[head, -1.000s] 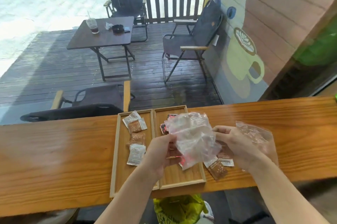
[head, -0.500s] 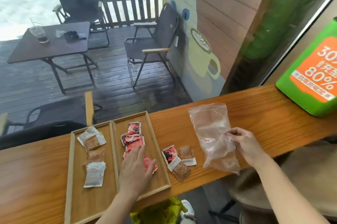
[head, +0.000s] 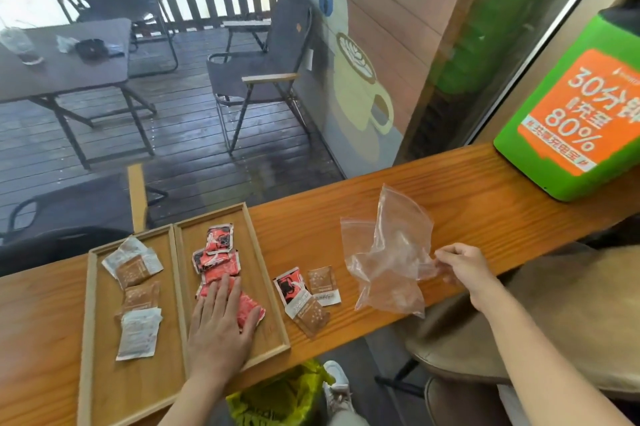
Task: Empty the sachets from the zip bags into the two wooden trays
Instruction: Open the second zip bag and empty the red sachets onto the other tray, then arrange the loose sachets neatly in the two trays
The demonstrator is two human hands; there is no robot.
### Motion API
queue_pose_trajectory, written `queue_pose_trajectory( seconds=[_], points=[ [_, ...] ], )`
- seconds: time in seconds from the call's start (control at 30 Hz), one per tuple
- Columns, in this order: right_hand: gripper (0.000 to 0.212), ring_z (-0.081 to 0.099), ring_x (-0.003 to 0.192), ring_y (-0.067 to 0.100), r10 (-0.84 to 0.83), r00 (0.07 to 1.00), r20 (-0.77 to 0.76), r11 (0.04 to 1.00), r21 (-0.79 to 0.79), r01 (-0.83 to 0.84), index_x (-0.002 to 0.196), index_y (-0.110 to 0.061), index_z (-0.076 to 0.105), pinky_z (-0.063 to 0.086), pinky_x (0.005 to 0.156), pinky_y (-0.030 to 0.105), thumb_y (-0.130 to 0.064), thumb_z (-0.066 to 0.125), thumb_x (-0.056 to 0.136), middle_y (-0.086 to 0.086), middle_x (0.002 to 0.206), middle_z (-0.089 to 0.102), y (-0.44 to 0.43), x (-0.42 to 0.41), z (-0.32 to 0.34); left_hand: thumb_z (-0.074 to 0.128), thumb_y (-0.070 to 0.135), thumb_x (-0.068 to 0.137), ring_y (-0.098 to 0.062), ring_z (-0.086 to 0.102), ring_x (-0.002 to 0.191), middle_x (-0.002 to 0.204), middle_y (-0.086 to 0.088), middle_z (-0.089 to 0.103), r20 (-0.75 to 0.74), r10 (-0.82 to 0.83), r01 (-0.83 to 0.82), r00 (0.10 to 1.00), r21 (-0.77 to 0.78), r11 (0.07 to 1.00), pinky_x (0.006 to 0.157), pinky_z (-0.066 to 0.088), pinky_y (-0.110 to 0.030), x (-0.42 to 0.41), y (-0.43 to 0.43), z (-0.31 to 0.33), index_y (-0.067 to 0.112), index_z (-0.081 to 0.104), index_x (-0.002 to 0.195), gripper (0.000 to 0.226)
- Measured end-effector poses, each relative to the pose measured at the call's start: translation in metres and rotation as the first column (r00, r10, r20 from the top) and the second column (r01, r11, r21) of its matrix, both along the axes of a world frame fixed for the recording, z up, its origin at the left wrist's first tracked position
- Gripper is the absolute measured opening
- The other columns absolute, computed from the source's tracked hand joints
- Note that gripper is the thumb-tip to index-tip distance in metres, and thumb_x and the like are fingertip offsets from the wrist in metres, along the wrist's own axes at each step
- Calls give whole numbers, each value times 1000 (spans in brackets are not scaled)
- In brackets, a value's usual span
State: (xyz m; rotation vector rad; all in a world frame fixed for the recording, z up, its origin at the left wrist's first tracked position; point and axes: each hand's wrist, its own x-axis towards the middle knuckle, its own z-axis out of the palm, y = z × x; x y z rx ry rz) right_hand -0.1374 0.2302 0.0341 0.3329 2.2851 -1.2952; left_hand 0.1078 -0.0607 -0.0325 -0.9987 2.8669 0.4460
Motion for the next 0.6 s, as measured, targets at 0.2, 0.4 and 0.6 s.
queue_pose_trajectory(
  seconds=[0.2, 0.4, 0.6],
  points=[
    [9, 61, 76, 19, 83, 947, -310, 995, -30, -97, 84, -16, 60, 51, 65, 29, -13, 53, 90, 9, 86, 66, -34, -2, 61, -2, 76, 72, -14, 7, 143, 156, 2, 12, -4, 7, -7, 1000, -17, 1000, 116, 3, -35, 1, 1, -2, 24, 11, 146, 92],
    [9, 61, 82, 13, 492, 812, -314, 850, -28, -526, 93, -15, 61, 53, 75, 24, -12, 62, 85, 0, 85, 63, -111, 55, 63, 5, 70, 77, -15, 7, 144, 156, 3, 13, -5, 11, -11, 1000, -17, 1000, 116, 3, -35, 3, 1, 0, 26, 11, 146, 83],
    [23, 54, 89, 16, 713, 688, -131, 700, 178, -692, 103, -14, 57, 47, 77, 27, -20, 65, 82, 0, 95, 57, -151, 105, 2, -10, 74, 72, -14, 2, 144, 157, 4, 9, -5, 3, -3, 1000, -18, 1000, 115, -1, -33, 4, 1, -2, 27, 8, 146, 89]
  ],
)
